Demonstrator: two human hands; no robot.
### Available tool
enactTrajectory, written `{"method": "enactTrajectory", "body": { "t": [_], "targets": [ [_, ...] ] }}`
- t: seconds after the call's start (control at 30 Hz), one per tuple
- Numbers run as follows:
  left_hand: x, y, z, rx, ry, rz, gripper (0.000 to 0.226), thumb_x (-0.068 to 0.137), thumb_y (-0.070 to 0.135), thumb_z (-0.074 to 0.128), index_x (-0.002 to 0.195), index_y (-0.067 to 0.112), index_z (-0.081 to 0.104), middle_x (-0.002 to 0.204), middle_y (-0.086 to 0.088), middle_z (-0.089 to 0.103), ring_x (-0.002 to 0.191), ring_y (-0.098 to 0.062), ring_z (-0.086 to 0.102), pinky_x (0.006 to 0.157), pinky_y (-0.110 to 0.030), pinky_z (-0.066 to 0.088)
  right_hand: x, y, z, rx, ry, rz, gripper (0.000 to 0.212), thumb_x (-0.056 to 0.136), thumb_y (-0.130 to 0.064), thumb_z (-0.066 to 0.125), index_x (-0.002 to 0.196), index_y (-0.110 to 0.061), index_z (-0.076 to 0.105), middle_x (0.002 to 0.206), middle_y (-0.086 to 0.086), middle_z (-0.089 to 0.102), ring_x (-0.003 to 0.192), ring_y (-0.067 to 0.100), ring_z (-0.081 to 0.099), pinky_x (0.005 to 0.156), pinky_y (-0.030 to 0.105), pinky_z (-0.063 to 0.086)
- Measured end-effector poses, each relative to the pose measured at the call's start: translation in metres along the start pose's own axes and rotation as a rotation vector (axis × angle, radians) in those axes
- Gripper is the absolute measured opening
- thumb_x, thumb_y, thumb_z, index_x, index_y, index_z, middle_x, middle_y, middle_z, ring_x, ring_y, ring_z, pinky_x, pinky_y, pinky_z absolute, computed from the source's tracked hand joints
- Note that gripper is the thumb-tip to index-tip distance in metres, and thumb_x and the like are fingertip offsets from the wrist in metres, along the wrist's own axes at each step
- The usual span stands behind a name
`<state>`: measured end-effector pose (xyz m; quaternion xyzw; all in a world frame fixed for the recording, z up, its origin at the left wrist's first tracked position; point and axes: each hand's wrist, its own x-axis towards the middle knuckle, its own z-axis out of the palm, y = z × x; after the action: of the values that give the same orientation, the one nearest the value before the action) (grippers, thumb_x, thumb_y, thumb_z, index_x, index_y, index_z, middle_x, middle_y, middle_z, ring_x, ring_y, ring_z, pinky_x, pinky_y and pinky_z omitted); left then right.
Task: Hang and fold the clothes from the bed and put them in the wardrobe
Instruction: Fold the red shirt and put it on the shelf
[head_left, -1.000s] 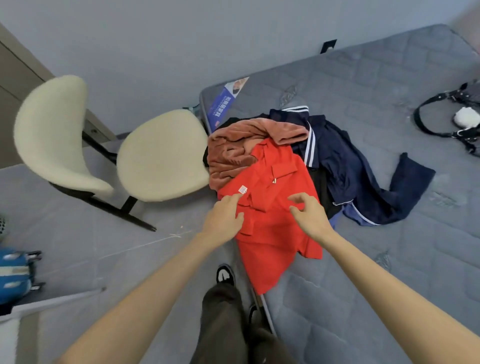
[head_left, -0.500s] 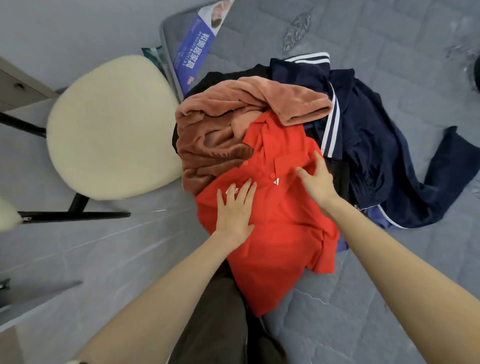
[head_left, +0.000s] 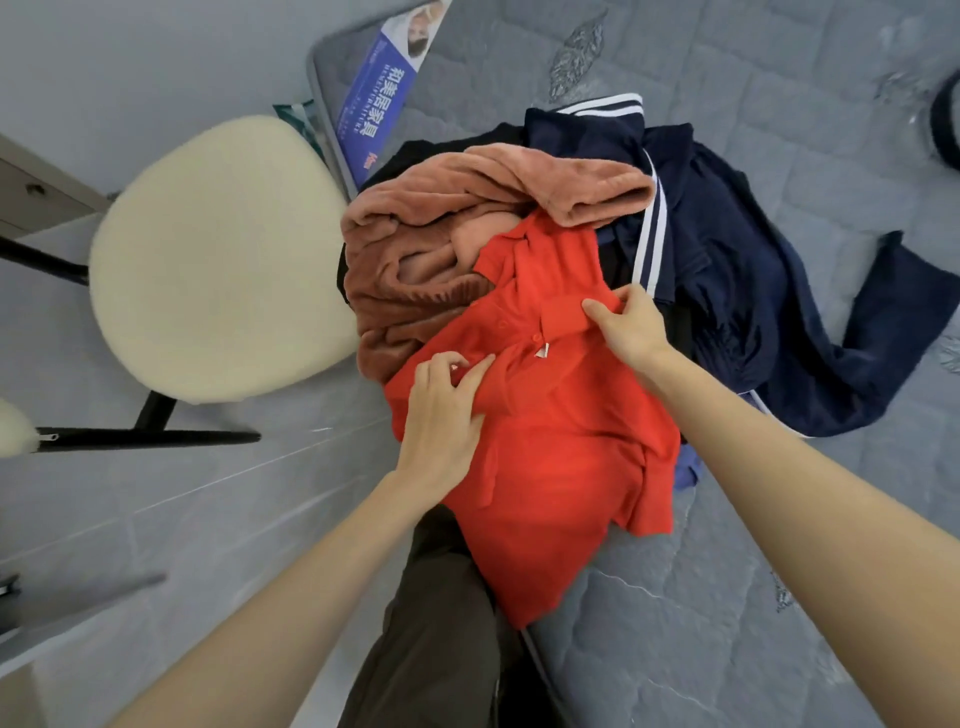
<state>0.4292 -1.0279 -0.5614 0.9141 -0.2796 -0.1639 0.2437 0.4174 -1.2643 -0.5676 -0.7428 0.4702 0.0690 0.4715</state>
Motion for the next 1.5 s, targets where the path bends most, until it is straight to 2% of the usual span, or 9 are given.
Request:
{"method": "enactTrajectory", "body": {
  "t": [0.33, 0.47, 0.67, 0.77, 0.9, 1.03, 1.17, 1.37, 1.5],
  "targets": [
    [-0.133, 0.058, -0.013, -0.068, 0.175, 0.044, 0.03, 0.084, 0.004, 0.063, 0.115, 0.003, 0.063, 0.108, -0.015, 0.065, 0.101, -0.036, 0.057, 0.091, -0.041, 0.037, -0.159, 0.066, -0.062, -0.075, 0.176, -0.105, 0.011, 0.089, -0.012, 0.049, 0.095, -0.008, 0.04, 0.109, 0.025, 0.059, 0.103, 0.037, 0.054, 0.08, 0.039, 0.037],
    [-0.201, 0.087, 0.003, 0.034, 0.093, 0.001, 0.022, 0.091, 0.025, 0.059, 0.102, 0.006, 0.06, 0.093, -0.016, 0.064, 0.091, -0.037, 0.055, 0.078, -0.045, 0.038, -0.225, 0.139, -0.093, -0.111, 0.146, 0.064, 0.026, 0.091, -0.011, 0.047, 0.114, 0.002, 0.045, 0.122, 0.029, 0.055, 0.111, 0.042, 0.054, 0.091, 0.042, 0.042],
    [-0.256, 0.117, 0.011, 0.209, -0.009, 0.069, 0.029, 0.098, 0.037, 0.044, 0.104, 0.012, 0.058, 0.097, -0.013, 0.068, 0.094, -0.037, 0.06, 0.076, -0.04, 0.037, -0.286, 0.2, -0.127, -0.422, 0.163, 0.059, 0.031, 0.096, -0.026, 0.049, 0.109, 0.002, 0.047, 0.113, 0.034, 0.059, 0.105, 0.046, 0.058, 0.089, 0.044, 0.044],
    [-0.252, 0.125, 0.0, 0.223, 0.003, 0.043, 0.031, 0.099, 0.039, 0.043, 0.094, 0.012, 0.057, 0.092, -0.014, 0.067, 0.093, -0.038, 0.058, 0.075, -0.04, 0.036, -0.288, 0.189, -0.136, -0.313, 0.199, 0.071, 0.027, 0.094, -0.024, 0.054, 0.1, 0.002, 0.053, 0.107, 0.028, 0.06, 0.102, 0.039, 0.057, 0.085, 0.041, 0.042],
    [-0.21, 0.125, -0.031, 0.012, 0.085, -0.054, 0.031, 0.099, 0.032, 0.044, 0.1, 0.006, 0.06, 0.098, -0.016, 0.064, 0.097, -0.036, 0.054, 0.08, -0.043, 0.041, -0.268, 0.131, -0.135, 0.484, -0.026, 0.228, 0.026, 0.096, -0.01, 0.045, 0.074, -0.019, 0.036, 0.07, 0.007, 0.041, 0.063, 0.02, 0.045, 0.065, 0.038, 0.04],
    [-0.13, 0.13, -0.093, -0.278, 0.228, -0.079, 0.027, 0.101, 0.017, 0.039, 0.117, 0.002, 0.055, 0.119, -0.016, 0.057, 0.112, -0.031, 0.052, 0.092, -0.034, 0.035, -0.236, 0.022, -0.149, 0.924, -0.187, 0.144, 0.006, 0.1, -0.015, 0.044, 0.095, -0.018, 0.042, 0.085, 0.011, 0.061, 0.078, 0.027, 0.065, 0.067, 0.055, 0.051],
    [-0.036, 0.155, -0.191, -0.434, 0.452, -0.099, 0.028, 0.1, 0.009, 0.035, 0.12, 0.002, 0.054, 0.122, -0.019, 0.059, 0.115, -0.031, 0.053, 0.095, -0.038, 0.039, -0.21, -0.123, -0.183, 1.165, -0.246, 0.007, 0.007, 0.1, -0.015, 0.045, 0.106, -0.013, 0.044, 0.093, 0.013, 0.056, 0.078, 0.027, 0.065, 0.065, 0.052, 0.051],
    [0.069, 0.239, -0.351, -0.842, 0.629, 0.005, 0.028, 0.1, 0.009, 0.027, 0.118, 0.01, 0.048, 0.1, -0.018, 0.056, 0.088, -0.022, 0.055, 0.086, -0.044, 0.051, -0.219, -0.296, -0.262, 1.47, -0.442, -0.262, 0.019, 0.099, -0.017, 0.039, 0.103, -0.005, 0.052, 0.124, 0.027, 0.056, 0.119, 0.04, 0.054, 0.1, 0.052, 0.043],
    [0.084, 0.284, -0.398, -0.877, 0.666, 0.138, 0.02, 0.102, 0.015, 0.027, 0.111, 0.023, 0.043, 0.105, -0.009, 0.057, 0.094, -0.024, 0.058, 0.087, -0.041, 0.05, -0.239, -0.337, -0.303, 1.495, -0.359, -0.426, 0.025, 0.1, -0.017, 0.036, 0.107, -0.004, 0.056, 0.101, 0.022, 0.067, 0.088, 0.032, 0.067, 0.068, 0.036, 0.056]
  ]
}}
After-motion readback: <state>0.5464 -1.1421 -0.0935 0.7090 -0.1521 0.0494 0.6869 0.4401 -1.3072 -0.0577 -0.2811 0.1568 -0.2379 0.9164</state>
